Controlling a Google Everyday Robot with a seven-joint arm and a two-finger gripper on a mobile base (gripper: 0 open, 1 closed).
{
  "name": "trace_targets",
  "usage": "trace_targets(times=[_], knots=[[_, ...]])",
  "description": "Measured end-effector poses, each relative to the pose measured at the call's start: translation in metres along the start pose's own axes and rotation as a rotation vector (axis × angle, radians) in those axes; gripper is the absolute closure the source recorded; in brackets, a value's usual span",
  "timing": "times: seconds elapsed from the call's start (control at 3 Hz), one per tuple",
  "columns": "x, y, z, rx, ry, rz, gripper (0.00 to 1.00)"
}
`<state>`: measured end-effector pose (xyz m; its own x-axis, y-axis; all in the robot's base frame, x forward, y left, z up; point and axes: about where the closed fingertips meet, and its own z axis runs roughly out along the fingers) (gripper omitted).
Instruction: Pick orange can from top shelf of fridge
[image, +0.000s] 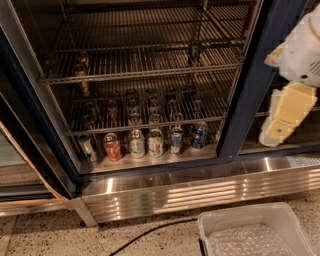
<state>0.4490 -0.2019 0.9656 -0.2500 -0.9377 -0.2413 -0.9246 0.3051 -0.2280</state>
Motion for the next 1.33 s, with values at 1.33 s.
trace_targets(times=[1.33], knots=[[-0.075, 0.000, 0.159, -0.041, -0.219, 0.200, 0.00]])
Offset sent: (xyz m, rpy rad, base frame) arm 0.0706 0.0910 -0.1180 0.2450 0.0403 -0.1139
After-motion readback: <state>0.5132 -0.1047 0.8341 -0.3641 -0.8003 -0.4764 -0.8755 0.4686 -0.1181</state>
